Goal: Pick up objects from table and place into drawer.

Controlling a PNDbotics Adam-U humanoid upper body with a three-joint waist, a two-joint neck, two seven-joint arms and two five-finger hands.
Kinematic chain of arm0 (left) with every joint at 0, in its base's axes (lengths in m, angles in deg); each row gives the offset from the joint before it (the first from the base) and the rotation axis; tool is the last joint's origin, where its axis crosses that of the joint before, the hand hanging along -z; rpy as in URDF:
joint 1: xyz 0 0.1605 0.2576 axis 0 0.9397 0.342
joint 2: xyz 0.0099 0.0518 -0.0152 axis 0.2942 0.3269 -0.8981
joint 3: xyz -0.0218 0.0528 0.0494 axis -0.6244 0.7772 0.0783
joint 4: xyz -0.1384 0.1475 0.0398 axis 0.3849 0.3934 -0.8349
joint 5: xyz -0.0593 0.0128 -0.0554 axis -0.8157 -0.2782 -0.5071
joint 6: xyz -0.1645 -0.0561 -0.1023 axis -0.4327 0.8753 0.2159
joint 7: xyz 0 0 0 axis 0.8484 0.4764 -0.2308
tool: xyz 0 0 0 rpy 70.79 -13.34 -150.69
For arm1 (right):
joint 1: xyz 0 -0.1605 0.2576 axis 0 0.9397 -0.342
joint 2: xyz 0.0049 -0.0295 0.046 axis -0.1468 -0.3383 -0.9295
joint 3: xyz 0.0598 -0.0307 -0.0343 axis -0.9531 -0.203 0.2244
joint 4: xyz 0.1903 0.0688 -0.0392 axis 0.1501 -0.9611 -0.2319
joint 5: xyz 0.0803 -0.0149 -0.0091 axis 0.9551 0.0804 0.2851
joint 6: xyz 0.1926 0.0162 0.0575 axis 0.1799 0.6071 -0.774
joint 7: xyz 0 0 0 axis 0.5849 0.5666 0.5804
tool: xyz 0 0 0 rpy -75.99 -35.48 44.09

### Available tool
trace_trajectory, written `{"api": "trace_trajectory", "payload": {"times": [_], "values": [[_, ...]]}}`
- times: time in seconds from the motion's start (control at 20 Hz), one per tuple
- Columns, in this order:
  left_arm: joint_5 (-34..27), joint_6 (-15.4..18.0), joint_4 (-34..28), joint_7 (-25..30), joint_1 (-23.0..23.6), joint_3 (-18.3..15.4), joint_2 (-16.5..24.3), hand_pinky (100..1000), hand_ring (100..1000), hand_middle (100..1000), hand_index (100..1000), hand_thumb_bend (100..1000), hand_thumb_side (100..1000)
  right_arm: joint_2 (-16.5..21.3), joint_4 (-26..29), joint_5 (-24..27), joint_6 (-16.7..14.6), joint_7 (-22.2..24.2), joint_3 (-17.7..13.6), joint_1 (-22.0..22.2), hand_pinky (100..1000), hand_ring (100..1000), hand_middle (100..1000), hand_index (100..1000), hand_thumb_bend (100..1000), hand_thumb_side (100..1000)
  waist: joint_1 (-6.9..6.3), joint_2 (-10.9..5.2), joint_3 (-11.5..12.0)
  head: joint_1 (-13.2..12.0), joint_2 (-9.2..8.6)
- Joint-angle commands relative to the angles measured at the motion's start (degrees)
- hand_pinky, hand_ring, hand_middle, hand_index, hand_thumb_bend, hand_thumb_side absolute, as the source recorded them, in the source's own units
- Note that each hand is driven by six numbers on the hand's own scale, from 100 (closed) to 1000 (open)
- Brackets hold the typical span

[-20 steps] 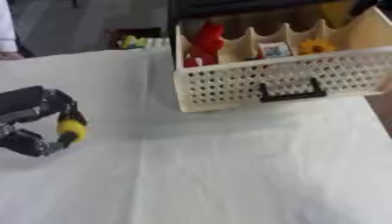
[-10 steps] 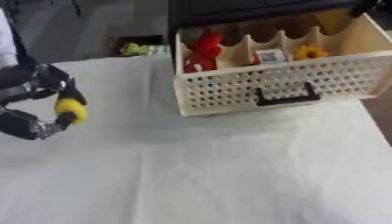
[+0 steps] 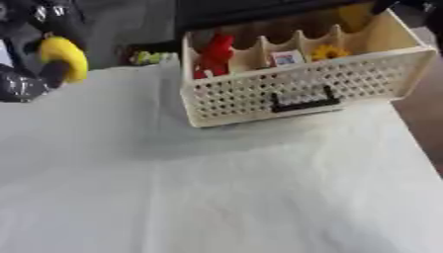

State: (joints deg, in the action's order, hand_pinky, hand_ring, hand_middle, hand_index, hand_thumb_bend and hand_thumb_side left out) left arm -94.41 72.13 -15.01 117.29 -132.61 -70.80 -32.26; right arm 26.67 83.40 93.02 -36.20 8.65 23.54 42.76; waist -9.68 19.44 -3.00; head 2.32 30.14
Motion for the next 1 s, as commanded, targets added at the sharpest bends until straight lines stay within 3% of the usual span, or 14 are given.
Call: {"api": "trace_trajectory", "payload": {"times": [0.05,0.45,0.8,0.85,0.9,1.0], "values": [[-2.1,-1.3,-2.1,-0.7,-1.5,-1.3,0.8,100,386,454,578,100,288,0.3,0.8,0.2,0.6,0.8,0.1,-0.8,453,574,190,455,100,1000,0.17,-1.61,-0.1,0.4,-0.72],[-2.8,-1.3,-3.9,-2.0,-1.8,-0.8,0.2,100,385,454,572,100,291,-0.2,0.8,0.2,1.2,1.1,0.3,-1.2,451,572,191,455,100,1000,-0.67,-1.85,-0.7,0.8,-3.0],[-1.9,-0.8,-4.1,-0.1,-4.0,1.4,-3.4,100,387,455,572,100,277,-0.9,0.8,0.4,1.7,1.4,0.9,-2.0,449,570,192,455,100,1000,-1.11,-2.09,-1.4,0.6,-3.98],[-1.3,-0.5,-3.7,0.1,-4.2,1.7,-3.8,100,387,455,572,100,217,-1.0,0.8,0.4,1.8,1.4,0.9,-2.0,449,569,192,455,100,1000,-1.14,-2.1,-1.4,0.6,-4.04],[-0.8,-0.1,-3.3,0.2,-4.4,2.0,-4.1,100,389,456,575,100,272,-1.0,0.8,0.4,1.8,1.4,0.9,-2.0,448,569,192,455,100,1000,-1.19,-2.11,-1.5,0.7,-4.07],[0.7,0.6,-2.5,0.2,-4.7,2.5,-4.7,100,390,457,577,100,268,-1.1,0.8,0.4,1.9,1.4,1.0,-2.1,448,569,192,455,100,1000,-1.29,-2.15,-1.6,0.7,-4.05]]}}
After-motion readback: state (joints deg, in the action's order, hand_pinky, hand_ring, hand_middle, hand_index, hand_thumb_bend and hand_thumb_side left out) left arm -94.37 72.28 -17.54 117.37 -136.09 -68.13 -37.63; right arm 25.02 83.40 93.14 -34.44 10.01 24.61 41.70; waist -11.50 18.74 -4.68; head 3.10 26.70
